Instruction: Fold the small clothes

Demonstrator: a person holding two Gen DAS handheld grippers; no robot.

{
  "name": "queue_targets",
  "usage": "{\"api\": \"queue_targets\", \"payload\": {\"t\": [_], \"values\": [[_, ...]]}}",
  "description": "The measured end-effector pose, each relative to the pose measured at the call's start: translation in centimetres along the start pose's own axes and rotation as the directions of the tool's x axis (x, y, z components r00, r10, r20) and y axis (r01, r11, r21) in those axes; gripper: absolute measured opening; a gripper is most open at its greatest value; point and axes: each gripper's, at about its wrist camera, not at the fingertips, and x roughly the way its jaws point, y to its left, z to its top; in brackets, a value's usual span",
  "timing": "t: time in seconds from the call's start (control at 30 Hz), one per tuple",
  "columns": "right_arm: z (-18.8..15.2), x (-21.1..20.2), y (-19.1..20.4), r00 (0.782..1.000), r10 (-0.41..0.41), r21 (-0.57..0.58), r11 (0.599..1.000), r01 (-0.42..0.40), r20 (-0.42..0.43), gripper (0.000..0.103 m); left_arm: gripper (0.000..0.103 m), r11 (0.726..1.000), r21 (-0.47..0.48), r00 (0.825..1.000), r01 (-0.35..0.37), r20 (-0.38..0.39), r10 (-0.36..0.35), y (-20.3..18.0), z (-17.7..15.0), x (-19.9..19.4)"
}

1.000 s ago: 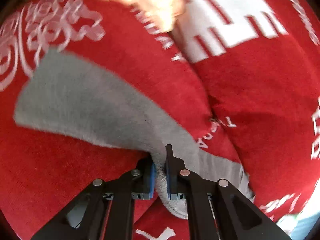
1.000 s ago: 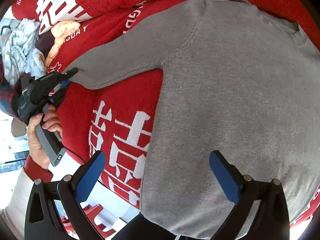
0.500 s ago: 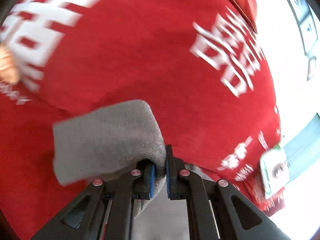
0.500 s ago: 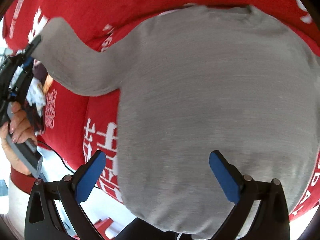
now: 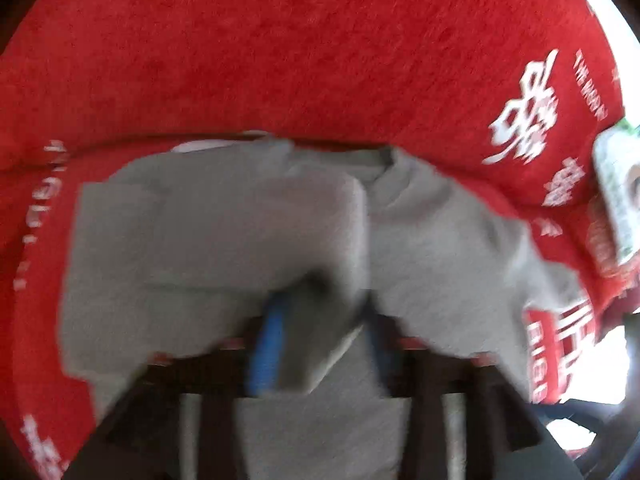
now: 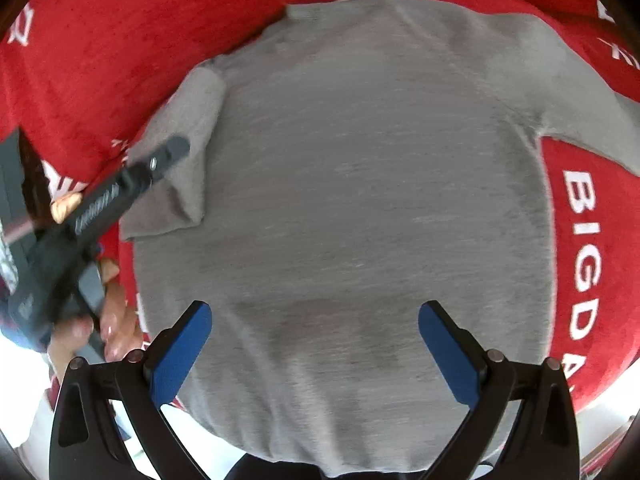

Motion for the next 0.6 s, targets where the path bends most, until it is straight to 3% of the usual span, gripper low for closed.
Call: {"api": "queue_targets", "payload": {"t": [0.13, 0.23, 0.33, 0.4, 0.47, 0.5, 0.53, 0.6], "values": [[1.7, -0.5, 1.3, 0.999, -0.038, -0.071, 0.997, 0.04, 0.031, 0.103, 0.055, 0.994, 0.008, 0.994, -0.109, 0.031, 0.109, 2.8, -1.3, -4.7], [3.3, -0.8, 4.4, 0.996, -0.053, -0.18, 0.981, 0.066, 0.074, 0.103, 0.055, 0.975, -0.004, 0.975, -0.221, 0.024, 0.221, 7.5, -2.3, -7.4], [5.1, 0.2, 10.0, 0.983, -0.116, -0.367, 0.916, 0.161, 0.14, 0.103, 0.055, 0.949, 0.011, 0.948, -0.314, -0.049, 0.314, 11.1, -3.7, -7.3], [5.6, 1.1, 13.9, 0.964, -0.153, -0.494, 0.834, 0.244, 0.217, 0.103, 0.055, 0.941, 0.019, 0.935, -0.337, -0.107, 0.338, 12.2, -4.4, -6.4], [5.7, 2.7, 17.7, 0.927, -0.204, -0.618, 0.698, 0.363, 0.314, 0.103, 0.055, 0.945, 0.012, 0.936, -0.327, -0.137, 0.325, 12.8, -5.3, -5.5], [5.7, 4.1, 19.4, 0.9, -0.251, -0.666, 0.608, 0.433, 0.356, 0.103, 0.055, 0.948, 0.008, 0.937, -0.318, -0.147, 0.316, 13.0, -5.4, -5.2], [5.7, 6.2, 20.7, 0.853, -0.324, -0.695, 0.495, 0.522, 0.409, 0.102, 0.055, 0.949, 0.002, 0.938, -0.314, -0.152, 0.311, 12.8, -5.3, -4.7], [6.2, 9.1, 21.5, 0.771, -0.424, -0.698, 0.353, 0.624, 0.475, 0.092, 0.055, 0.949, -0.011, 0.939, -0.316, -0.145, 0.311, 12.6, -5.0, -4.3]]}}
